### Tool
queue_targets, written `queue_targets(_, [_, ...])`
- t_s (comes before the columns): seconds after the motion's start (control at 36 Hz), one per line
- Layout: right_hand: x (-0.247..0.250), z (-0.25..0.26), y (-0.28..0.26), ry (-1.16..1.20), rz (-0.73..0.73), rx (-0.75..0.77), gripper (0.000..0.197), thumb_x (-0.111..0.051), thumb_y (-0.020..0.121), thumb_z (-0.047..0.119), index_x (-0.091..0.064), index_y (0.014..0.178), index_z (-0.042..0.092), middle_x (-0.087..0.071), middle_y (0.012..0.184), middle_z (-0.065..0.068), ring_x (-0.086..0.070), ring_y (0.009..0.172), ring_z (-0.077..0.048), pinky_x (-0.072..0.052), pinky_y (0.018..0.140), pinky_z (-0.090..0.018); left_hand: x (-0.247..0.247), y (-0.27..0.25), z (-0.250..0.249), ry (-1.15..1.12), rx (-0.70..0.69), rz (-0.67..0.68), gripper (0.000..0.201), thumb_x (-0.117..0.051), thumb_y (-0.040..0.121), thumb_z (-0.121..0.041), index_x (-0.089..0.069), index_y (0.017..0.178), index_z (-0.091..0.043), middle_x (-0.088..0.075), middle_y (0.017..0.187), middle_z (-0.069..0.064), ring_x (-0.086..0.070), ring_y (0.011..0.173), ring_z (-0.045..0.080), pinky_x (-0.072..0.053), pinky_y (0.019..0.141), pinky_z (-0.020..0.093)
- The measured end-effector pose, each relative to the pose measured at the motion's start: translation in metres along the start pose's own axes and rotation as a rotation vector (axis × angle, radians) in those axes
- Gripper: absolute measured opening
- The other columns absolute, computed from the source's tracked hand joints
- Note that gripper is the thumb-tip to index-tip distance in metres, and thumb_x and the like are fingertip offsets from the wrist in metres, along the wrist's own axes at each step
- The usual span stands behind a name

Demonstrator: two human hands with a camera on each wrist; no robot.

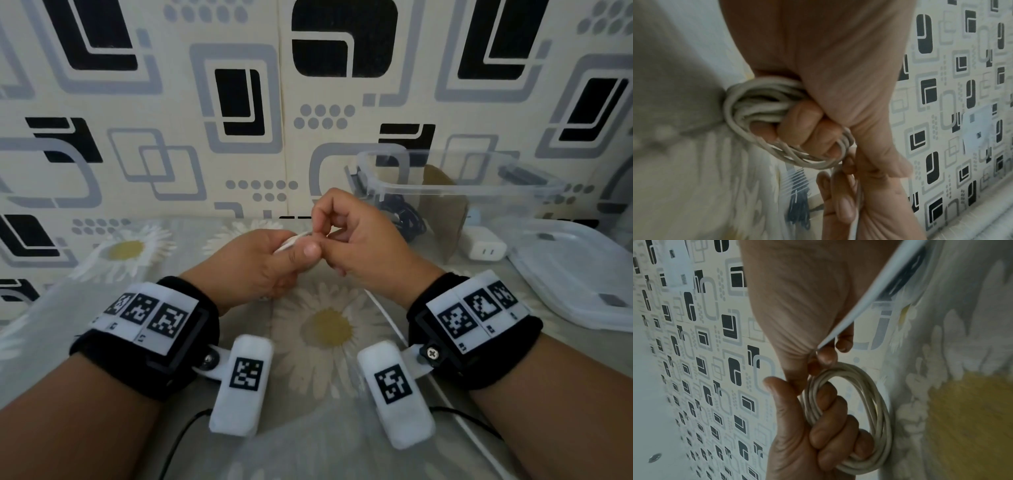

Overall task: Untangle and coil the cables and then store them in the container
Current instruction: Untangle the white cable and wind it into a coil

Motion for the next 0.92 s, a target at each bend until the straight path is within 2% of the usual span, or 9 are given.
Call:
queue_targets(0.14, [0.002,-0.006,-0.001,0.036,-0.013,-0.107,0.021,-0.069,0.088,0.023,-0.048,0.090,0.020,-0.053,0.074,0.002,-0.049,0.045,-0.015,-0.042,0.046,-0.027,0.007,-0.001,0.000,-0.074,0.021,-0.100,0.054,-0.053,0.078,-0.068,-0.046,0.065,-0.017,-0.036,0.050,-0.006,-0.030,0.045,0.012,-0.030,0.043,0.020])
queue_targets(0.33, [0.001,-0.012,-0.004,-0.016,0.071,-0.190,0.033,-0.071,0.085,0.026,-0.043,0.102,0.022,-0.056,0.079,0.002,-0.053,0.045,-0.016,-0.045,0.050,-0.028,0.029,-0.001,0.004,-0.163,0.070,-0.335,0.056,-0.047,0.086,-0.065,-0.047,0.062,-0.015,-0.034,0.050,0.000,-0.030,0.046,0.016,-0.029,0.050,0.026])
queue_targets(0.42, [0.002,-0.013,-0.004,-0.077,0.068,-0.189,0.021,-0.068,0.088,0.028,-0.054,0.095,0.014,-0.057,0.068,0.007,-0.054,0.047,-0.011,-0.046,0.053,-0.028,0.040,0.000,0.012,-0.240,0.108,-0.413,0.057,-0.045,0.091,-0.064,-0.048,0.059,-0.017,-0.036,0.048,-0.002,-0.031,0.044,0.017,-0.030,0.058,0.033])
queue_targets(0.5, [0.003,-0.013,-0.004,-0.158,0.054,-0.149,0.019,-0.066,0.090,0.031,-0.062,0.078,0.017,-0.054,0.060,0.013,-0.052,0.056,-0.003,-0.046,0.062,-0.027,0.048,-0.001,0.016,-0.371,0.136,-0.467,0.055,-0.042,0.094,-0.060,-0.045,0.060,-0.017,-0.033,0.046,-0.004,-0.027,0.041,0.013,-0.025,0.055,0.031])
queue_targets(0.58, [0.003,-0.015,-0.004,-0.139,0.078,-0.169,0.023,-0.066,0.089,0.032,-0.061,0.072,0.018,-0.049,0.059,0.015,-0.044,0.054,-0.001,-0.039,0.060,-0.021,0.054,-0.003,0.019,-0.466,0.152,-0.513,0.054,-0.042,0.095,-0.059,-0.044,0.061,-0.016,-0.032,0.045,-0.005,-0.026,0.039,0.012,-0.024,0.055,0.029])
queue_targets(0.67, [0.004,-0.014,-0.004,-0.146,0.055,-0.168,0.022,-0.065,0.090,0.030,-0.065,0.073,0.016,-0.049,0.058,0.013,-0.043,0.053,-0.002,-0.038,0.055,-0.016,0.053,-0.003,0.019,-0.554,0.154,-0.478,0.054,-0.040,0.096,-0.058,-0.043,0.062,-0.017,-0.029,0.045,-0.005,-0.024,0.038,0.011,-0.023,0.056,0.028])
queue_targets(0.75, [0.015,-0.014,-0.002,-0.164,-0.079,-0.154,0.019,-0.068,0.088,0.029,-0.071,0.077,0.014,-0.054,0.063,0.004,-0.047,0.059,-0.006,-0.040,0.056,-0.014,0.045,-0.001,0.014,-0.644,0.162,-0.383,0.054,-0.034,0.097,-0.058,-0.040,0.061,-0.018,-0.026,0.044,-0.006,-0.022,0.035,0.009,-0.028,0.052,0.026])
queue_targets(0.83, [0.023,-0.019,-0.002,-0.147,-0.158,-0.189,0.017,-0.071,0.086,0.029,-0.071,0.072,0.019,-0.052,0.060,0.004,-0.043,0.055,-0.006,-0.038,0.054,-0.017,0.035,0.001,0.009,-0.756,0.170,-0.292,0.058,-0.032,0.098,-0.056,-0.040,0.056,-0.018,-0.025,0.040,-0.007,-0.022,0.030,0.007,-0.036,0.043,0.018])
queue_targets(0.92, [0.021,-0.026,-0.002,-0.185,-0.136,-0.219,0.019,-0.072,0.085,0.032,-0.070,0.067,0.025,-0.051,0.060,0.000,-0.043,0.058,-0.010,-0.040,0.059,-0.023,0.029,0.002,0.006,-0.835,0.176,-0.218,0.060,-0.033,0.097,-0.057,-0.041,0.052,-0.019,-0.025,0.039,-0.008,-0.023,0.029,0.006,-0.037,0.043,0.017])
Point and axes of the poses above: each hand's wrist, its own y-axis towards the middle knuckle, its own x-axis out of the back of the hand, z = x × y, the point moved 7 cm from there along y, towards the middle knuckle
